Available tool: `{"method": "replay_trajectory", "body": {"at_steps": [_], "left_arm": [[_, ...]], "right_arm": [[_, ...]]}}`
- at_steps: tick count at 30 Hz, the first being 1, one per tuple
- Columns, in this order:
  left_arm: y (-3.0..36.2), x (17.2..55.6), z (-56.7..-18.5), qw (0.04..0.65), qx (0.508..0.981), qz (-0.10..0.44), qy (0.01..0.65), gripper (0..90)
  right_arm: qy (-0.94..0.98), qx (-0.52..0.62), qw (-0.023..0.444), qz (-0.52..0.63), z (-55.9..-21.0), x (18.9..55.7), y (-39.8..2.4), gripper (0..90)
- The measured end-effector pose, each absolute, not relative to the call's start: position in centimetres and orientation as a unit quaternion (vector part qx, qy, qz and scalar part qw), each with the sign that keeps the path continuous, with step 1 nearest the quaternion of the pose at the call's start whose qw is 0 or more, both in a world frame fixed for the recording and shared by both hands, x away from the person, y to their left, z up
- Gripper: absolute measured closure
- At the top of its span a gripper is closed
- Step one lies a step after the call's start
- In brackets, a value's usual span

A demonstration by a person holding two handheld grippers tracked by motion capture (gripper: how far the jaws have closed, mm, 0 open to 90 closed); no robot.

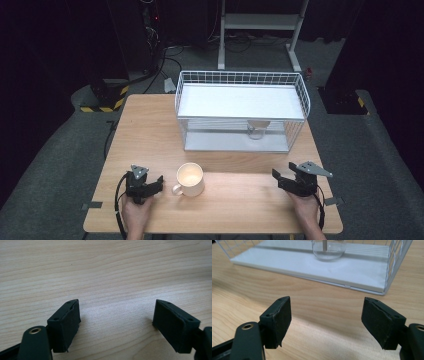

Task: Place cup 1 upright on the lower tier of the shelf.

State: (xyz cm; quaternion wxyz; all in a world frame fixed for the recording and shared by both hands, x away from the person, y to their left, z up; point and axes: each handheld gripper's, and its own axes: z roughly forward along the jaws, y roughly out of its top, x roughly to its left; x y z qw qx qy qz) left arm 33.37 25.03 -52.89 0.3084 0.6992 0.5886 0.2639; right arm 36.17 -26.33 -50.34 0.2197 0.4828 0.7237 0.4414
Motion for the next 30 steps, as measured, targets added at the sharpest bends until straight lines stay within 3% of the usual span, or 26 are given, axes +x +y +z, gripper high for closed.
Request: {"method": "replay_trajectory", "body": {"at_steps": [15,19,23,30], "left_arm": [[25.2,33.4,-52.9,0.309,0.702,0.262,0.586,22.5],[25.0,33.3,-52.9,0.305,0.701,0.261,0.590,18.8],[24.8,33.2,-52.9,0.303,0.703,0.258,0.589,14.3],[24.6,32.8,-52.3,0.312,0.708,0.232,0.589,15.3]], "right_arm": [[0.764,0.476,0.224,0.373,-52.0,35.4,-25.9,24.4],[0.789,0.457,0.235,0.337,-52.2,35.5,-25.7,25.2],[0.795,0.465,0.205,0.332,-52.3,36.1,-26.0,23.6],[0.792,0.471,0.207,0.330,-52.4,36.2,-26.0,23.0]]}}
